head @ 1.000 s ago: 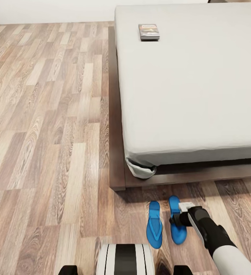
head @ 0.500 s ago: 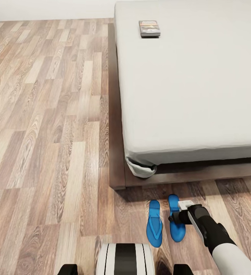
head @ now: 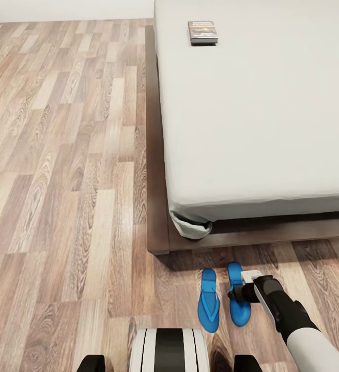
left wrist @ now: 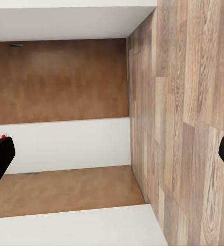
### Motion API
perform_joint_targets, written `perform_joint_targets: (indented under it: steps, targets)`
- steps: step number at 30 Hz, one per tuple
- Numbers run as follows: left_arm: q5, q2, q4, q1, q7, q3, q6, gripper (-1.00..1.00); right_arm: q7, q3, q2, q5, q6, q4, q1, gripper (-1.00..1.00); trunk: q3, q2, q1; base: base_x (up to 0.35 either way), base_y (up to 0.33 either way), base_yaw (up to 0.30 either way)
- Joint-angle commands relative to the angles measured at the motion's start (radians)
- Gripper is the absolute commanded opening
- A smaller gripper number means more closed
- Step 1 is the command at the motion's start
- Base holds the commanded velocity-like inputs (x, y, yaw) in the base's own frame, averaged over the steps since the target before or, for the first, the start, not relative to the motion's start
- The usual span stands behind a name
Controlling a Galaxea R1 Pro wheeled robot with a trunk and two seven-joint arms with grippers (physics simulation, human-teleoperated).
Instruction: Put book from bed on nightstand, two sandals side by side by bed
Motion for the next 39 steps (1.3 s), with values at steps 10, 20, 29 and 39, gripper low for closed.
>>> perform_joint_targets:
  steps: [10,20,29,39]
  targets:
    - [-0.007,0.0,0.002,-0.001,0.002,0.008,-0.008,1.0,0.008,0.002,-0.003,0.01,0.009,-0.002,-0.009,-1.0,-0.012,-0.001,0.001,0.0,0.0,0.0]
    - [-0.007,0.0,0.002,-0.001,0.002,0.008,-0.008,1.0,0.009,0.002,-0.003,0.008,0.011,-0.002,-0.01,-1.0,-0.024,-0.002,0.003,0.0,0.0,0.0]
    - [-0.007,0.0,0.002,-0.001,0.003,0.008,-0.008,1.0,0.009,0.002,-0.007,0.01,0.012,-0.001,-0.017,-1.0,-0.059,-0.004,0.007,0.0,0.0,0.0]
    - [-0.007,0.0,0.002,-0.001,0.003,0.008,-0.008,1.0,0.007,0.002,-0.003,0.01,0.012,-0.001,-0.04,-1.0,-0.074,-0.005,0.008,0.0,0.0,0.0]
